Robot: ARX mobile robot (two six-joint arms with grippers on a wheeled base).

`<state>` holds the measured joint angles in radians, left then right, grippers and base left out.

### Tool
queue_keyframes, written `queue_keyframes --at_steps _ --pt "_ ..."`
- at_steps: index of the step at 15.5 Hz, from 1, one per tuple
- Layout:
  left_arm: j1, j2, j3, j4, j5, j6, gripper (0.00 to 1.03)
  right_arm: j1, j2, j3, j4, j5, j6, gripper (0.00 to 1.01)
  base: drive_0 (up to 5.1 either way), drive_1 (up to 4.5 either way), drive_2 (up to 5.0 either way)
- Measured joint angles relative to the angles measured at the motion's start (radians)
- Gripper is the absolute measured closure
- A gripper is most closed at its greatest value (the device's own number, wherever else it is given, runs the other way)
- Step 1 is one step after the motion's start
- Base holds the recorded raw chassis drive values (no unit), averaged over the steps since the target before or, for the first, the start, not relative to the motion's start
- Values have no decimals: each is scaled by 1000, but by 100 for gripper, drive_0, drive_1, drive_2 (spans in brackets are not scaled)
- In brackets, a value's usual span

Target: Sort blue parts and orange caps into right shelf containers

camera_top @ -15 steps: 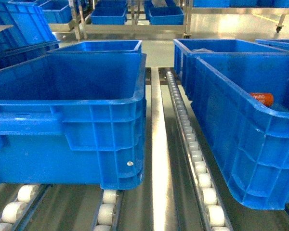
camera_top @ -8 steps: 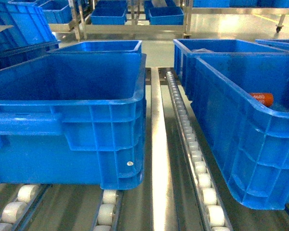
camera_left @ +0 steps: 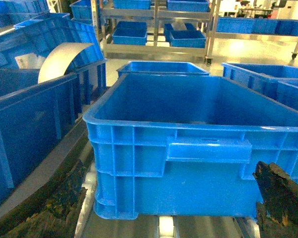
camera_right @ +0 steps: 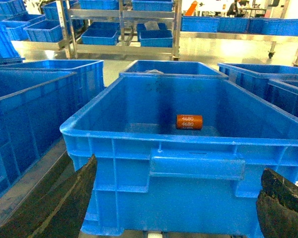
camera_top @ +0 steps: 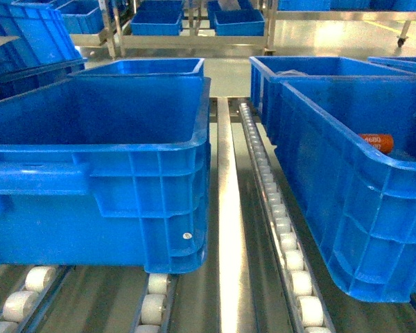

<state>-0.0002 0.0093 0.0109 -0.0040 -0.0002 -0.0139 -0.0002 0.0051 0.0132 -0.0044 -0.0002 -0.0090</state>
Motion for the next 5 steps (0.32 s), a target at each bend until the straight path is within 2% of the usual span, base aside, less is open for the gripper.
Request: queue_keyframes --at_steps 5 --pt "0 0 0 0 0 0 5 0 0 0 0 0 0 3 0 0 0"
